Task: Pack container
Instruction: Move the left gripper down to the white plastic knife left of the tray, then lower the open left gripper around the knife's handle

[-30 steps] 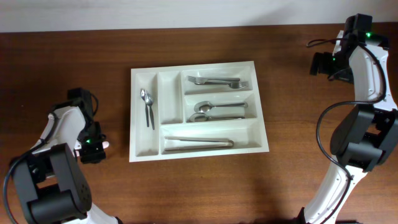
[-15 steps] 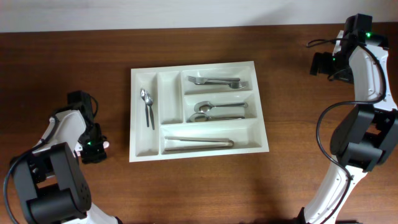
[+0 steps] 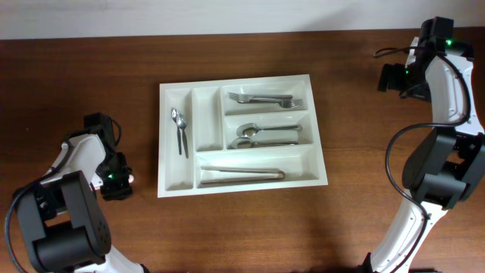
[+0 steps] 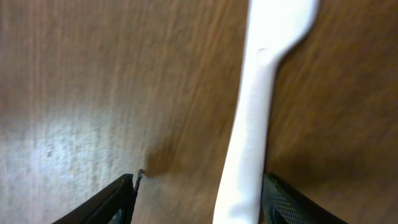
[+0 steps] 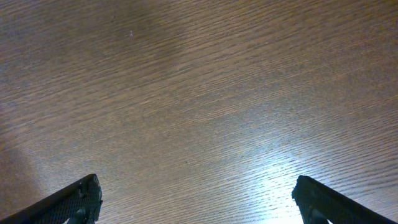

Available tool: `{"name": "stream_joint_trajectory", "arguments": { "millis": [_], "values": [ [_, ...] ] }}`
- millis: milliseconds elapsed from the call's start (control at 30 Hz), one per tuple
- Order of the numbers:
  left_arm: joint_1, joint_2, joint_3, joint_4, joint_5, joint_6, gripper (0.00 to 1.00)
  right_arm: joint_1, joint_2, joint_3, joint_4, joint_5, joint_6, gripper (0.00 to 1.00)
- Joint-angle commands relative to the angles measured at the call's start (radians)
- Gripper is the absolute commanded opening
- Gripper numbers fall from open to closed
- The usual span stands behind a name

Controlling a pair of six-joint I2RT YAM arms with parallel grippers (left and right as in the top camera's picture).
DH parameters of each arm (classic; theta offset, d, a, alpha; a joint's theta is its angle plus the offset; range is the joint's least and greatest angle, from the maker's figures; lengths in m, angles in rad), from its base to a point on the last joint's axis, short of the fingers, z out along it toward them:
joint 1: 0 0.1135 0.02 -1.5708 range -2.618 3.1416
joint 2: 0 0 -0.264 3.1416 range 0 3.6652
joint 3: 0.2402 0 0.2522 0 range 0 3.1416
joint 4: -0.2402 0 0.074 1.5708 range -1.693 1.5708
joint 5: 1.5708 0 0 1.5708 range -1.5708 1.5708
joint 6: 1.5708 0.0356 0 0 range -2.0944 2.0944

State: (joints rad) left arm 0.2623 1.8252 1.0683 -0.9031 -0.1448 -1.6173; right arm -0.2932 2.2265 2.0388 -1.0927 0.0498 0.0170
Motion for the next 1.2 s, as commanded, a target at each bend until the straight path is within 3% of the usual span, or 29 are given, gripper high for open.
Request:
{"name": "stream_joint_trajectory", "arguments": {
  "millis": [0,133,300,733,967,1167],
  "values": [
    [0.006,0.013,-0.009,-0.034,0.016,-0.001,0.62,-0.002,-0.038,0.017,0.0,-0.005,-0.005,0.99],
    [0.005,0.013,-0.008,-0.063,-0.019,0.003,0.62,-0.002,-0.038,0.017,0.0,-0.005,-0.006,0.99],
    [0.005,0.013,-0.008,-0.063,-0.085,0.096,0.57,-0.002,-0.038,0.017,0.0,-0.005,-0.006,0.99],
    [0.005,0.013,-0.011,-0.047,-0.185,0.357,0.56,-0.002,-0.038,0.017,0.0,-0.005,-0.006,0.99],
    [0.005,0.013,-0.089,0.094,-0.119,0.484,0.46,-0.002,-0.038,0.017,0.0,-0.005,-0.006,0.99],
    [0.005,0.013,-0.174,0.227,-0.052,0.497,0.45,-0.002,-0.038,0.017,0.0,-0.005,-0.006,0.99]
  ]
}}
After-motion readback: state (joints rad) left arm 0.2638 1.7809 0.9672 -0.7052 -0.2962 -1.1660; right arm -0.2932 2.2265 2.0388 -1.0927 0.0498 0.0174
